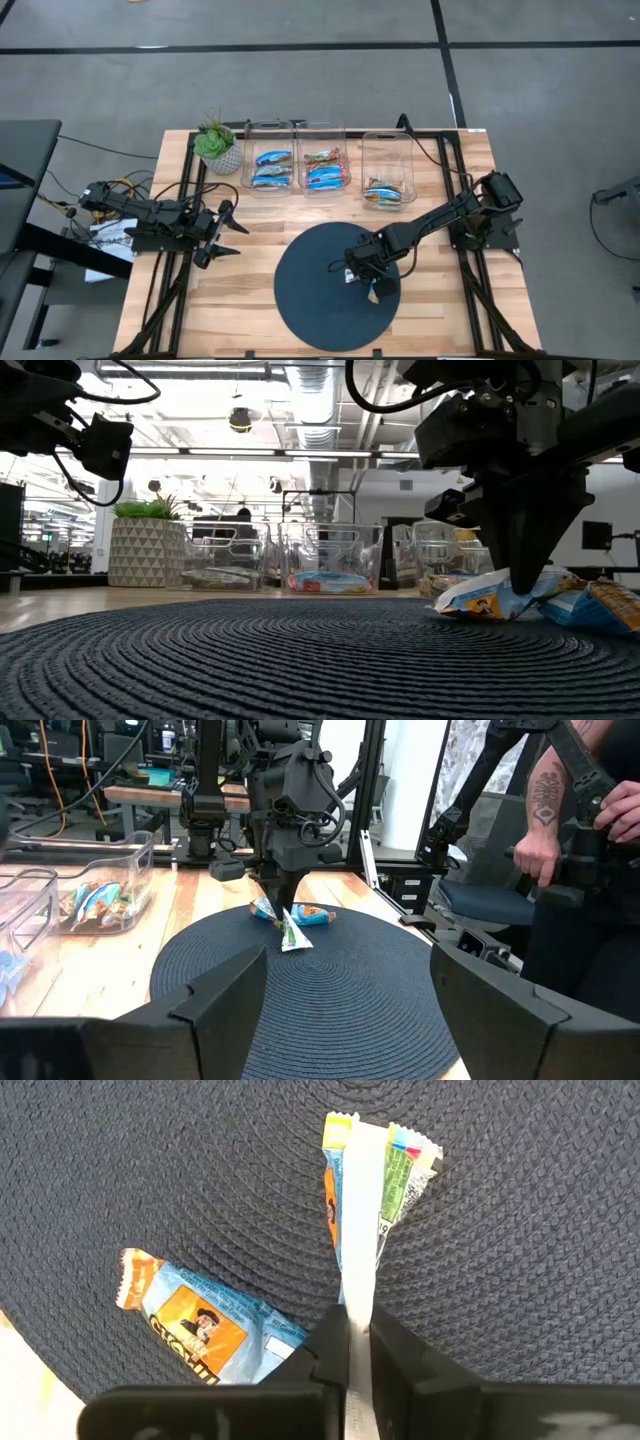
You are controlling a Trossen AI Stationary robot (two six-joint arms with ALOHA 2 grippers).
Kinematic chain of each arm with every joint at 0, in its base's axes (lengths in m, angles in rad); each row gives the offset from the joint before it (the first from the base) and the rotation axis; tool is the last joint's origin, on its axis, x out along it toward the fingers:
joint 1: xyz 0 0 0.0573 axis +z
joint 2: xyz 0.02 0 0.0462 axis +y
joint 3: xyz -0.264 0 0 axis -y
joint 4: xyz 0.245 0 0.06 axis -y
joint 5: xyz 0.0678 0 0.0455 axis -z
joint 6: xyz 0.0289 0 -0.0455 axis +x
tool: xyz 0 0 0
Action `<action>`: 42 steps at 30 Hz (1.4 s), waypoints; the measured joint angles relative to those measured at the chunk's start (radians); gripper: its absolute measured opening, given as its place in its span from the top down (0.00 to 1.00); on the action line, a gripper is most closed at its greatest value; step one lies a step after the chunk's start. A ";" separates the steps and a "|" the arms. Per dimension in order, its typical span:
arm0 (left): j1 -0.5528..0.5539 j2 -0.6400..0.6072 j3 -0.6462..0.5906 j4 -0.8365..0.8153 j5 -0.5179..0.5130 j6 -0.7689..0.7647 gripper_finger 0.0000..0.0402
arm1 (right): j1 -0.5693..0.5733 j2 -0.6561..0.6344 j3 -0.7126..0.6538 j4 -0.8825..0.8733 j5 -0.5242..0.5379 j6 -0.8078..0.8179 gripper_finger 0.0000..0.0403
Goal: Pick and place Granola Bars by type
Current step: Put the yellow granola bar into the right transparent bin
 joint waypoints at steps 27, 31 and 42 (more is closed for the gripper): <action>0.000 0.000 0.000 0.000 0.000 0.000 0.32 | -0.049 0.000 0.052 -0.007 -0.023 -0.006 1.00; 0.000 0.000 0.000 0.000 0.000 0.000 0.32 | -0.073 -0.001 0.085 -0.008 -0.025 -0.006 1.00; 0.000 0.000 0.000 0.000 0.000 0.000 0.32 | -0.242 -0.135 0.196 -0.007 -0.023 -0.006 1.00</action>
